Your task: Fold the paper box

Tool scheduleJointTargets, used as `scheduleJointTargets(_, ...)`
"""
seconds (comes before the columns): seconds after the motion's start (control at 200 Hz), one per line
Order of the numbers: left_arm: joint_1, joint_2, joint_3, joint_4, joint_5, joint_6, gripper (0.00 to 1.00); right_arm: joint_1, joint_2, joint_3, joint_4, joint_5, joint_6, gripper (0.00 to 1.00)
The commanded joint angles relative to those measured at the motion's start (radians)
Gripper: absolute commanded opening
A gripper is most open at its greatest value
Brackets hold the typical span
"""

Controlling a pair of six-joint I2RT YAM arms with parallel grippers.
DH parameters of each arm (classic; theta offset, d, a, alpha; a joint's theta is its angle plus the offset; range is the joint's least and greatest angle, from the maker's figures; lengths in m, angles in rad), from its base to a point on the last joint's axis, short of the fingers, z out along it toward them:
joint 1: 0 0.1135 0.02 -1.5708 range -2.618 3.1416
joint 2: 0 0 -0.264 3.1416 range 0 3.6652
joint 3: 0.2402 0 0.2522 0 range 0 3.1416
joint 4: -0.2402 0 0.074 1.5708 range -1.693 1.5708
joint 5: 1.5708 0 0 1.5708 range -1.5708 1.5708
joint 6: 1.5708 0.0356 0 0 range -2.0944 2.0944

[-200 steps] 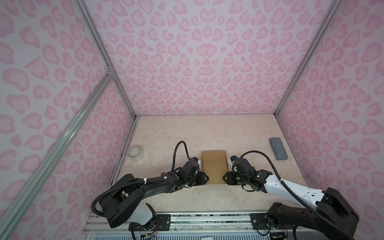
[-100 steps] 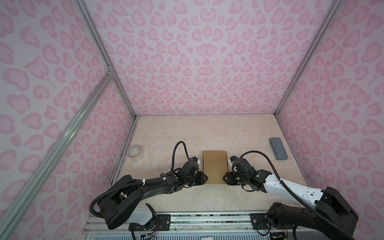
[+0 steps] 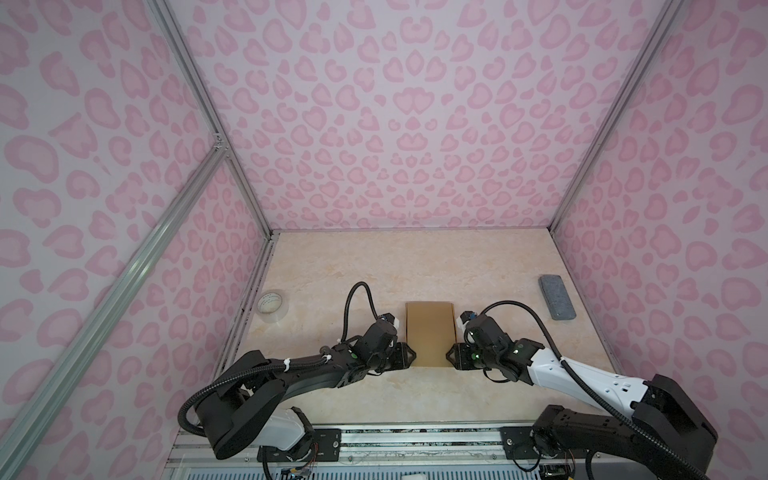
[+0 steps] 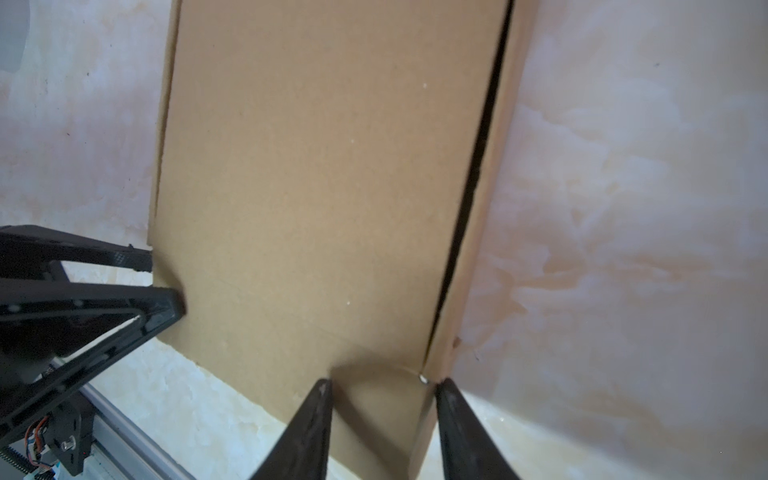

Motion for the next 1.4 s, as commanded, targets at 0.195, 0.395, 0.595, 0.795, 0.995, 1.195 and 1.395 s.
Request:
scheduleJointTargets(0.195, 0.006, -0.052, 0.006, -0.077, -0.063, 0.041, 0.46, -0.01, -0.018, 0.008, -0.023, 0.001, -0.01, 0.44)
scheduleJointTargets(0.395, 0.006, -0.068, 0.014, -0.102, -0.08, 0.054, 0.48, -0.016, -0.026, 0.009, -0.026, -0.006, -0.01, 0.44)
scheduleJointTargets(0.595, 0.006, -0.05, 0.007, -0.07, -0.064, 0.039, 0.48, -0.017, -0.017, -0.007, 0.013, -0.039, 0.012, 0.44)
scheduleJointTargets(0.795, 0.004, -0.024, 0.013, -0.037, -0.048, 0.028, 0.48, -0.017, 0.003, -0.004, 0.032, -0.046, 0.013, 0.42)
scheduleJointTargets(0.995, 0.004, -0.011, 0.013, -0.02, -0.036, 0.021, 0.48, -0.016, 0.012, -0.007, 0.045, -0.045, 0.019, 0.38)
scheduleJointTargets(1.195, 0.005, -0.01, 0.009, -0.016, -0.036, 0.02, 0.48, -0.016, 0.021, -0.006, 0.052, -0.038, 0.017, 0.34)
scheduleJointTargets(1.395, 0.005, -0.005, 0.004, -0.002, -0.03, 0.014, 0.48, -0.018, 0.032, -0.004, 0.063, -0.039, 0.017, 0.31)
